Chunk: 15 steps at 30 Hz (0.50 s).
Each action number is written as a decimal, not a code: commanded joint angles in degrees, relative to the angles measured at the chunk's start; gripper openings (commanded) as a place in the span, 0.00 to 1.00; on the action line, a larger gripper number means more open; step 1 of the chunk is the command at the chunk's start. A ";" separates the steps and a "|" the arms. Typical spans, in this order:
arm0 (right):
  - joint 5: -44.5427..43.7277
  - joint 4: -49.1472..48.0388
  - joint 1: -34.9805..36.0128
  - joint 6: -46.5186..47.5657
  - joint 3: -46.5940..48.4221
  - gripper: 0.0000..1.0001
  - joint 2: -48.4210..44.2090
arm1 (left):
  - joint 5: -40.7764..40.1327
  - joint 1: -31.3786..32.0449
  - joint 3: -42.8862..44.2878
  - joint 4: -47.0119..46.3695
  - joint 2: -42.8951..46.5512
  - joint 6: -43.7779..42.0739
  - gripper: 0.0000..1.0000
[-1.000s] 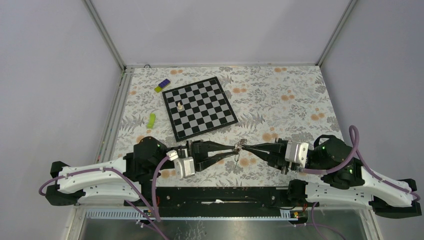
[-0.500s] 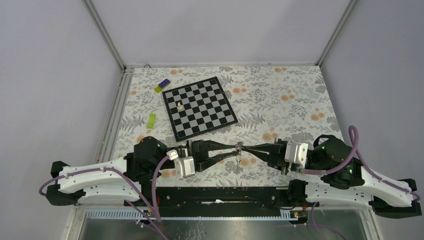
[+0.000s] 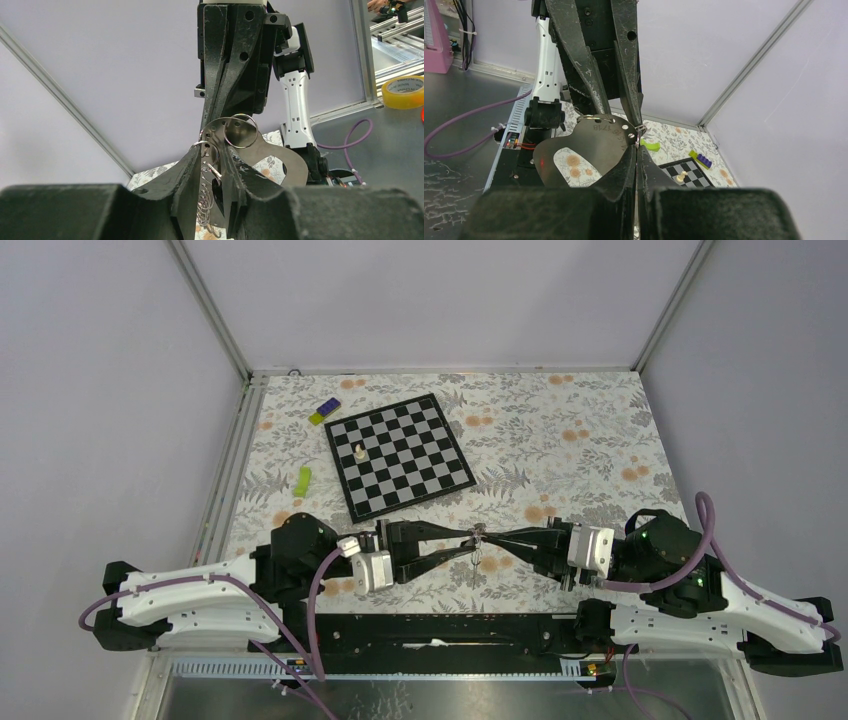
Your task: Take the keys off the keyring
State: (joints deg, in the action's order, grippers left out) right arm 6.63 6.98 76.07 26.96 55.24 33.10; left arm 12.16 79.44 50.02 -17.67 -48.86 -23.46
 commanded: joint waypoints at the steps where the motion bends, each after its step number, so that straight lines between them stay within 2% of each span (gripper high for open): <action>1: 0.93 -3.80 0.05 0.54 1.81 0.00 0.73 | -0.29 -0.07 -0.36 -3.77 -0.13 1.22 0.27; 7: 0.98 -3.72 0.09 0.68 1.73 0.00 0.91 | -0.74 -0.07 -0.54 -4.12 -0.27 1.52 0.29; 15: 0.55 -3.79 0.05 0.97 1.61 0.00 0.99 | -2.22 -0.07 -0.60 -5.04 -0.44 2.60 0.41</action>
State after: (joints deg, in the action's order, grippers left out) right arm 6.74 6.96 76.07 27.40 55.24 33.39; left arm 11.51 79.44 50.00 -18.24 -48.99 -22.06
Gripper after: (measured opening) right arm 0.020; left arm 0.399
